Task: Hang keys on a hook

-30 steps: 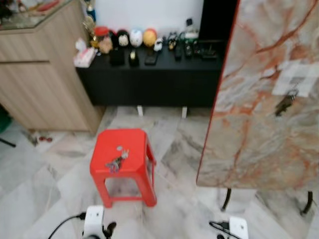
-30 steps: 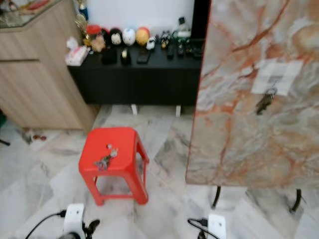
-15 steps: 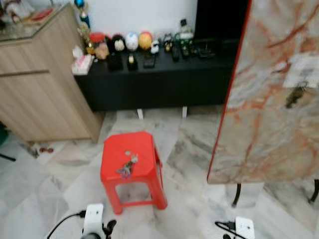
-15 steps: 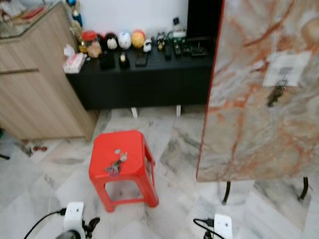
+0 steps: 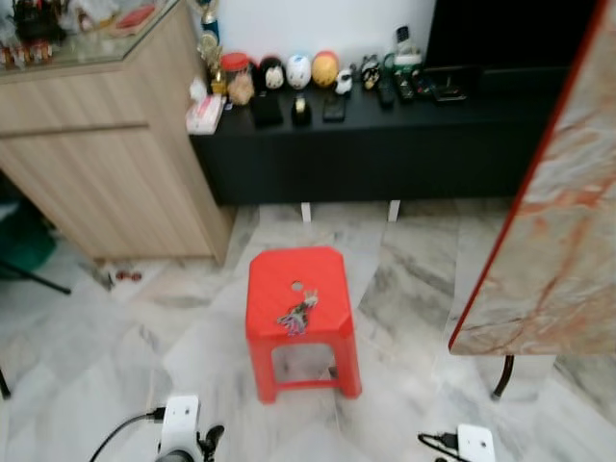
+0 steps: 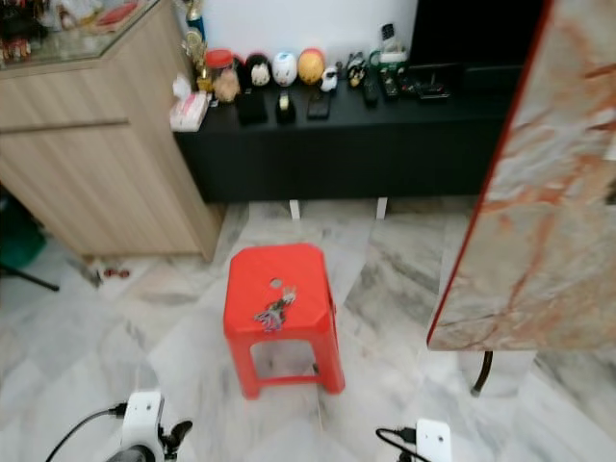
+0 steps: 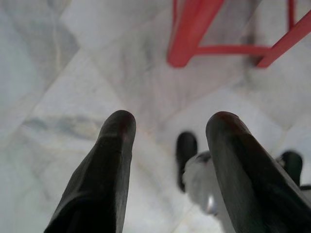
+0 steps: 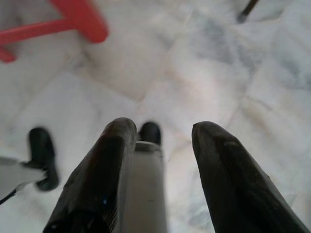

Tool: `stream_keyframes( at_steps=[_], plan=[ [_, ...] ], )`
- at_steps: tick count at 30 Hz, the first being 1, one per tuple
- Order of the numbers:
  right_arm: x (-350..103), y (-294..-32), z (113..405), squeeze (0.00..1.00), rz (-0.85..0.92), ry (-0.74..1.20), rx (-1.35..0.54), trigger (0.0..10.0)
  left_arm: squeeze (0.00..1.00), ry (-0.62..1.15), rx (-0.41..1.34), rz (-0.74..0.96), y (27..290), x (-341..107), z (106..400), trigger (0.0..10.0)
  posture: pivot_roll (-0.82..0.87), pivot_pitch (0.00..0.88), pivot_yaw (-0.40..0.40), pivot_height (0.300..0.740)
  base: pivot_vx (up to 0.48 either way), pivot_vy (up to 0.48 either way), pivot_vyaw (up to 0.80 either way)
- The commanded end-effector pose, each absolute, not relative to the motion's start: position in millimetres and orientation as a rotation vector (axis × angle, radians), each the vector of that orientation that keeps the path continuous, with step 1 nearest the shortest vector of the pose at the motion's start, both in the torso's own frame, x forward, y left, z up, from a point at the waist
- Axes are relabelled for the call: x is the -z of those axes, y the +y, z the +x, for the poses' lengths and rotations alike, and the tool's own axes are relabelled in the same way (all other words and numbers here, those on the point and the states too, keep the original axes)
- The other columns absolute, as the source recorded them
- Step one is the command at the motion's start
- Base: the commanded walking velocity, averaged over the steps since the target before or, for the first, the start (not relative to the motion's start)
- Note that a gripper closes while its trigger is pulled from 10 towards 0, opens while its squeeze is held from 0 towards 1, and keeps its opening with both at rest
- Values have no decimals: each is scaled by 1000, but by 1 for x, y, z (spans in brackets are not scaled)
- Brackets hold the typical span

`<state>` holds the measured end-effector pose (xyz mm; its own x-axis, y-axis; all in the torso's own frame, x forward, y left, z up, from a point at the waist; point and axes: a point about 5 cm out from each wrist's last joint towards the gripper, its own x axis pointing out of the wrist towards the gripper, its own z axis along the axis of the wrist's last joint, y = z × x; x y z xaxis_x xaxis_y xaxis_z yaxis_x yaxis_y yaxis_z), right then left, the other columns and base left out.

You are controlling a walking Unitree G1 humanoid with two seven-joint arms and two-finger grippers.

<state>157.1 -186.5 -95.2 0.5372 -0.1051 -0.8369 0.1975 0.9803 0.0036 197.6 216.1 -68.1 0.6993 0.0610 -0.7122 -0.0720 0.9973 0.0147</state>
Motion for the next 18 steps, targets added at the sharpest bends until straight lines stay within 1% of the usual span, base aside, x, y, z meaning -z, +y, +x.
stream_keyframes(
  at_steps=[1, 6, 12, 18],
  plan=[
    [97, -182, 153, 0, 101, 1002, 165, 10000, 0, 811, -91, -14, 221, 71, 191, 10000, 128, 104, 57, 740, 0, 334, 0],
    [98, -177, 152, 0, 86, 1014, 137, 10000, 0, 810, -96, -6, 225, 70, 190, 10000, 134, 94, 62, 740, 0, 335, 0],
    [96, -169, 160, 0, 59, 1001, 83, 10000, 0, 806, -96, 12, 232, 68, 191, 10000, 142, 90, 71, 740, 0, 335, 0],
    [95, -165, 164, 0, 58, 997, 81, 10000, 0, 803, -97, 45, 242, 64, 193, 10000, 160, 78, 68, 740, 0, 333, 0]
  ],
)
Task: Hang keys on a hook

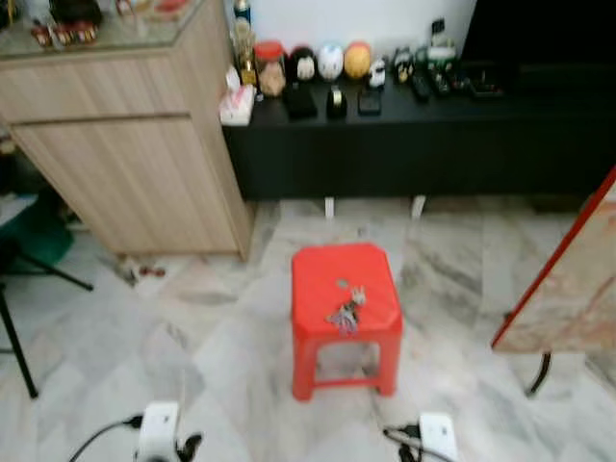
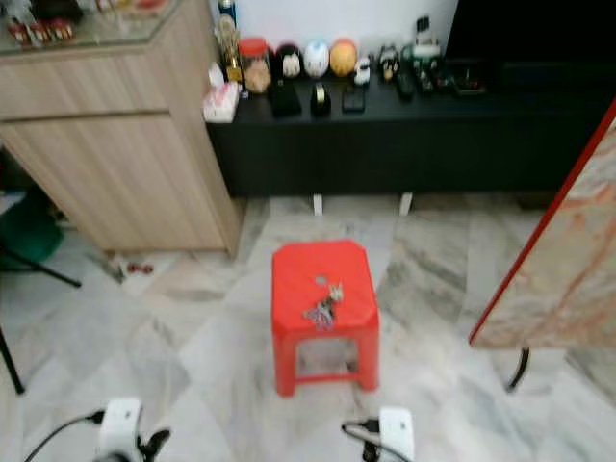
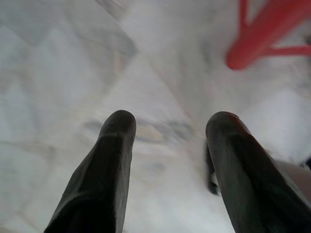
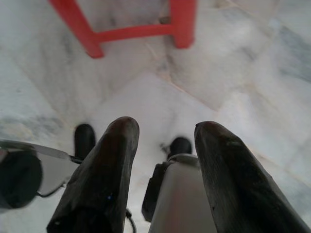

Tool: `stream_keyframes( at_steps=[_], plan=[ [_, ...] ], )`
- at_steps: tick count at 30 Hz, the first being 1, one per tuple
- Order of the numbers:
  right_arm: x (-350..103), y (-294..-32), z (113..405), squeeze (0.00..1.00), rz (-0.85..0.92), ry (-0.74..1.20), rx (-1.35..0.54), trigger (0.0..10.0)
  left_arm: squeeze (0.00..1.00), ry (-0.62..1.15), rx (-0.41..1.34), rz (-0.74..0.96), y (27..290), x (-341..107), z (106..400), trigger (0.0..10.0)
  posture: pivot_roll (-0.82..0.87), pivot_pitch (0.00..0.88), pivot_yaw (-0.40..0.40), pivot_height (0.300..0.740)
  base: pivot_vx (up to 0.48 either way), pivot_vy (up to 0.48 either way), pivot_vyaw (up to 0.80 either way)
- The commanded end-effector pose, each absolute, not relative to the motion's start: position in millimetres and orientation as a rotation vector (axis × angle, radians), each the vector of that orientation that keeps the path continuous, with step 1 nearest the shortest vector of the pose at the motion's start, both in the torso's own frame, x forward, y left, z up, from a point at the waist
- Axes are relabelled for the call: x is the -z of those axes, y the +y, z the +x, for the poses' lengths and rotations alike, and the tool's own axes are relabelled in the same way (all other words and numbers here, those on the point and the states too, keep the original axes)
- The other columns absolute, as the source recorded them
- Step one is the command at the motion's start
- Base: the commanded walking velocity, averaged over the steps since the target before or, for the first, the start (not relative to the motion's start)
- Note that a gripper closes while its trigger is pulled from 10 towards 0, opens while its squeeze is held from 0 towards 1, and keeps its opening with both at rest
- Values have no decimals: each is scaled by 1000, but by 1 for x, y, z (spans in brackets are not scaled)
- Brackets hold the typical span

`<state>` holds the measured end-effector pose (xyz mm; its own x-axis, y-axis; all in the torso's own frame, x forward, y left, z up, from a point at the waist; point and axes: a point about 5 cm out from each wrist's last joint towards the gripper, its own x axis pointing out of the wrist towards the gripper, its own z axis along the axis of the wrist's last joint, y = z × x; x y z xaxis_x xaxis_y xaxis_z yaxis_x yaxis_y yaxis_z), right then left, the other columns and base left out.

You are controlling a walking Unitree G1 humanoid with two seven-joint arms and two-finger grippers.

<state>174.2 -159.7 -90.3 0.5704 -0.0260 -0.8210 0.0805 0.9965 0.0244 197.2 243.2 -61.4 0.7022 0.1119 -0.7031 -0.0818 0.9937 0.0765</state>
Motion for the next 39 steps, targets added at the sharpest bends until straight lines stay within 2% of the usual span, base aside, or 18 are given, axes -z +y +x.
stream_keyframes(
  at_steps=[1, 5, 12, 25, 27, 39],
  plan=[
    [95, -164, 165, 0, 57, 997, 80, 10000, 0, 802, -98, 47, 243, 64, 193, 10000, 160, 77, 67, 740, 0, 330, 0],
    [94, -164, 165, 0, 51, 999, 71, 10000, 0, 794, -112, 48, 246, 62, 196, 10000, 153, 73, 56, 740, 0, 0, 0],
    [91, -175, 170, 0, 53, 979, 107, 10000, 0, 774, -84, 13, 231, 61, 203, 10000, 147, 72, 74, 740, 0, 0, 0],
    [93, -173, 166, 0, 20, 989, 80, 10000, 0, 788, -115, -43, 221, 69, 195, 10000, 133, 42, 54, 740, 0, 0, 0],
    [93, -174, 166, 0, 8, 992, 75, 10000, 0, 786, -114, -41, 220, 69, 195, 10000, 128, 39, 55, 740, 266, 0, 800],
    [94, -176, 164, 0, 14, 1000, 87, 10000, 0, 801, -95, -47, 215, 72, 189, 10000, 122, 30, 44, 740, 400, 0, 0]
  ],
)
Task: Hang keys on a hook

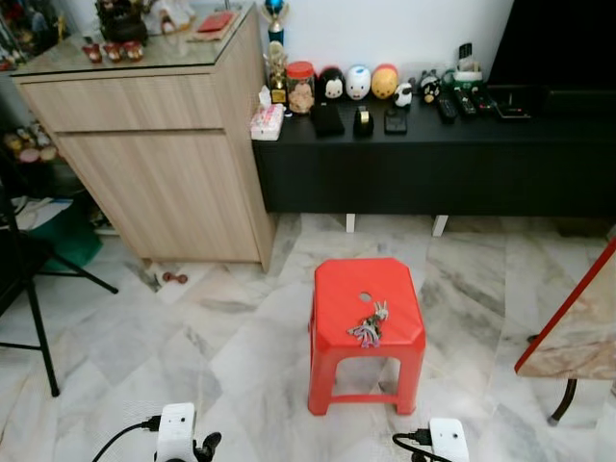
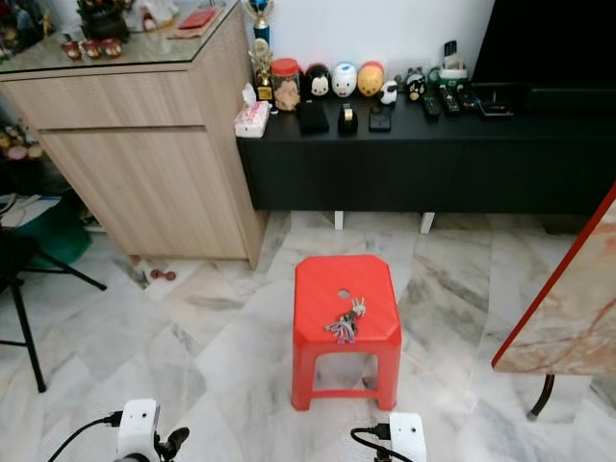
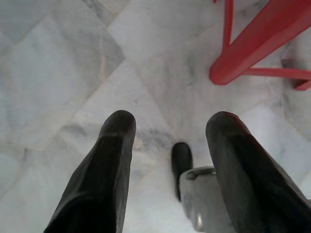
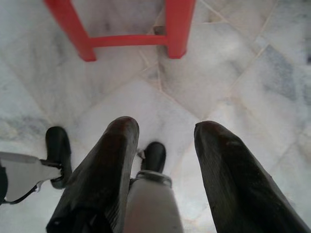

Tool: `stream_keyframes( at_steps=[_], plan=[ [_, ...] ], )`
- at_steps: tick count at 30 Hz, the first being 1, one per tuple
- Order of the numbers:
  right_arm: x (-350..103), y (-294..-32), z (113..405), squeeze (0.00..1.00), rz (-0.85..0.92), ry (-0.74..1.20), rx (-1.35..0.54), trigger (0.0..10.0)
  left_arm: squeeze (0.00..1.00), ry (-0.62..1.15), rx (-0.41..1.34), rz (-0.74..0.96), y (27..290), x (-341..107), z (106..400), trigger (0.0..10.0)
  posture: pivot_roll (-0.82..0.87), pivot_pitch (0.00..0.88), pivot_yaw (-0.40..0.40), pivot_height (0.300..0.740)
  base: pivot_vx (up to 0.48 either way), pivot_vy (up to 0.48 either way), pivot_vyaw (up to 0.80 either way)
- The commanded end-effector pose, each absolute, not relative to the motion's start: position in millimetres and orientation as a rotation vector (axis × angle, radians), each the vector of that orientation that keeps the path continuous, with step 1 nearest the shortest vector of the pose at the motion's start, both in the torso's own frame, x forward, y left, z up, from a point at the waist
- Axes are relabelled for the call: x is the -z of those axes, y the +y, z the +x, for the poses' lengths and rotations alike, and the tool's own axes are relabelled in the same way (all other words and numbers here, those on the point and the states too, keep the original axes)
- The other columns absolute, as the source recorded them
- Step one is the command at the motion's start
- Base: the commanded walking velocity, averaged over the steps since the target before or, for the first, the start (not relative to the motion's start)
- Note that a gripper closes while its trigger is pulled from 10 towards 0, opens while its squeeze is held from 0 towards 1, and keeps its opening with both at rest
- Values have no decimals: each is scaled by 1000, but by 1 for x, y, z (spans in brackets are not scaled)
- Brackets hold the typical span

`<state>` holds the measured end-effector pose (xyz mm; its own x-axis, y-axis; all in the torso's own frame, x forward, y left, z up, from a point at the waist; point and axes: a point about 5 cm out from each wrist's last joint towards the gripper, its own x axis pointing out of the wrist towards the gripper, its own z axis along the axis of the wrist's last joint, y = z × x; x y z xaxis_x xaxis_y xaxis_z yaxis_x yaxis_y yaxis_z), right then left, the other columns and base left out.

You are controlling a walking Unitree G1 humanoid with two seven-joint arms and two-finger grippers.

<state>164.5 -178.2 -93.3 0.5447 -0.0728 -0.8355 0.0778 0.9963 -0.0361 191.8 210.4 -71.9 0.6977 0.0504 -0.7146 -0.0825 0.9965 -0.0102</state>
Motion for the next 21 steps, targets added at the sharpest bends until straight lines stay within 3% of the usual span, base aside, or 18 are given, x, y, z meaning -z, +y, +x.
stream_keyframes(
  at_steps=[1, 6, 11, 19, 21],
  plan=[
    [94, -176, 164, 0, 16, 999, 88, 10000, 0, 802, -96, -47, 215, 73, 189, 10000, 122, 30, 44, 740, 405, 0, 0],
    [93, -177, 166, 0, -8, 1000, 68, 10000, 0, 803, -100, -41, 216, 73, 189, 10000, 121, 41, 40, 740, 400, 0, 0],
    [94, -176, 165, 0, -10, 1003, 69, 10000, 0, 799, -102, -44, 216, 72, 190, 10000, 122, 51, 41, 740, 399, 0, 669],
    [95, -173, 163, 0, 14, 1004, 78, 10000, 0, 794, -107, -43, 216, 71, 191, 10000, 123, 67, 40, 740, 381, 0, 0],
    [95, -173, 163, 0, 18, 1002, 79, 10000, 0, 792, -109, -39, 216, 71, 192, 10000, 122, 69, 40, 740, 0, 0, 0]
  ],
)
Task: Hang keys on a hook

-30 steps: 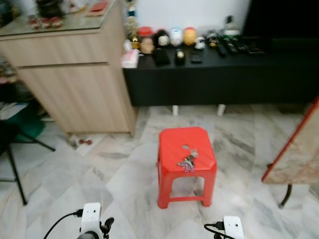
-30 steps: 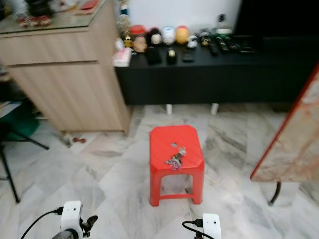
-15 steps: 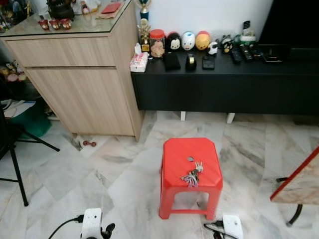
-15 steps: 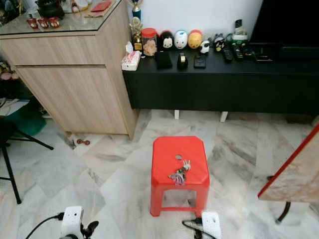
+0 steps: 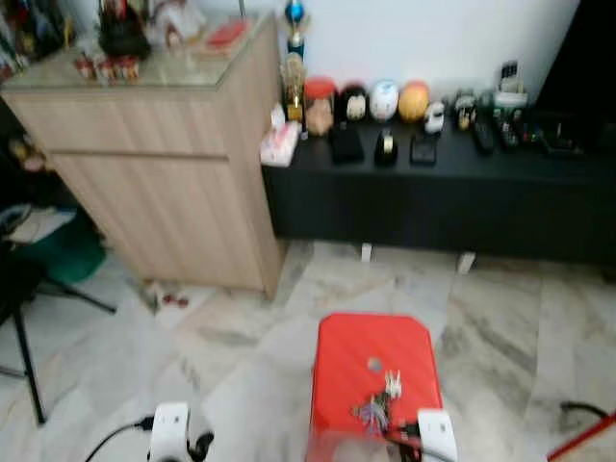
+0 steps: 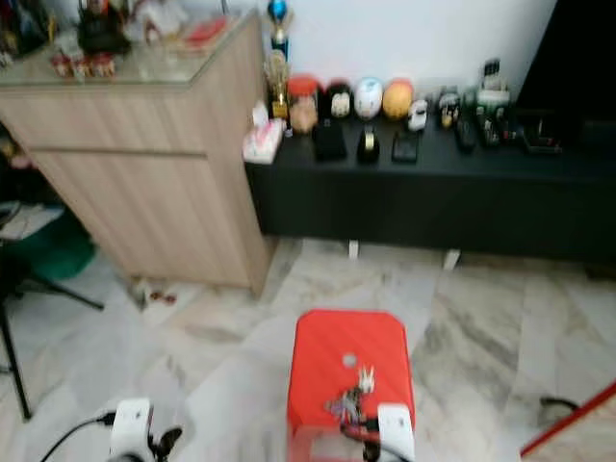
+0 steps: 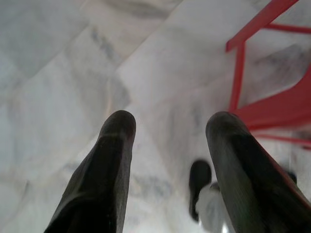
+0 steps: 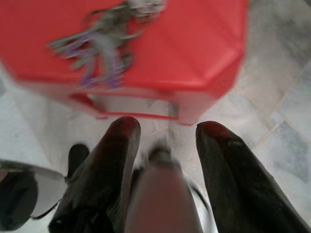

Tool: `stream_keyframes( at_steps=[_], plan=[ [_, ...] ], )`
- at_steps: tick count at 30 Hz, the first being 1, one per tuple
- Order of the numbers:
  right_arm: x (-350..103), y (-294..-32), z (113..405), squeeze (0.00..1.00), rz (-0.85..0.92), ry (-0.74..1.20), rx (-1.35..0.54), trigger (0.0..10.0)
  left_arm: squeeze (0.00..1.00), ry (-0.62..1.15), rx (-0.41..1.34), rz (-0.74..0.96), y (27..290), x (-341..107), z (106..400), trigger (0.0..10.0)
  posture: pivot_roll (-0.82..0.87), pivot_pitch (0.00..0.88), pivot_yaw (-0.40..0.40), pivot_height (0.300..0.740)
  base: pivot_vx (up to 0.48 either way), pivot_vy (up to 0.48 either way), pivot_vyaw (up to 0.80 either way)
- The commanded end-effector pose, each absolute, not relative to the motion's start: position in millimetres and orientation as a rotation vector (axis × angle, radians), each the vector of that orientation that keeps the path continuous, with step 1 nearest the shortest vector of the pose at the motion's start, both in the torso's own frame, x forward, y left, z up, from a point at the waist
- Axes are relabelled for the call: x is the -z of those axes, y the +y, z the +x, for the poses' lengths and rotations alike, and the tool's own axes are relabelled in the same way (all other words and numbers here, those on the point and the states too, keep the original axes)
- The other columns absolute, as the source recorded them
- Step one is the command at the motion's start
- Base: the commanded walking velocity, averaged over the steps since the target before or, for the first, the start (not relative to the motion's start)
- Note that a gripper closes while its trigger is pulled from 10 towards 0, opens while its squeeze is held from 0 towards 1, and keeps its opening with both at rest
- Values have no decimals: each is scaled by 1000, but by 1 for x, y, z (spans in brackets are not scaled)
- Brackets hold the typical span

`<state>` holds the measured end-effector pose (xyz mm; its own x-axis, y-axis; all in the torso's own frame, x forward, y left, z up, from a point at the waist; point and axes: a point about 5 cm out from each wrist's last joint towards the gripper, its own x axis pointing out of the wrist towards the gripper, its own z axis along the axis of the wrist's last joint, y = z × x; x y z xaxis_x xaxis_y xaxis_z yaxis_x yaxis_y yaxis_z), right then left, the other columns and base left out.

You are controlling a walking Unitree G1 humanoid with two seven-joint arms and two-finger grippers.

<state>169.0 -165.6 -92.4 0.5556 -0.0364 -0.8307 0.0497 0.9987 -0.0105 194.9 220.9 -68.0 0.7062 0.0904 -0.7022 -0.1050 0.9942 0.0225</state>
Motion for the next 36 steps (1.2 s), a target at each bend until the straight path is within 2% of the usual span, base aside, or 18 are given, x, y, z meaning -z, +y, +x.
stream_keyframes(
  at_steps=[1, 18, 36],
  plan=[
    [95, -174, 163, 0, 22, 1001, 80, 10000, 0, 791, -110, -39, 216, 71, 192, 10000, 122, 72, 41, 740, 0, 0, 0],
    [95, -173, 163, 0, 25, 997, 72, 10000, 0, 806, -109, -38, 215, 73, 188, 10000, 124, 49, 38, 740, 0, 0, 0],
    [94, -179, 164, 0, 31, 995, 104, 10000, 0, 833, -109, -39, 216, 75, 186, 10000, 122, 68, 41, 740, 0, 0, 0]
  ],
)
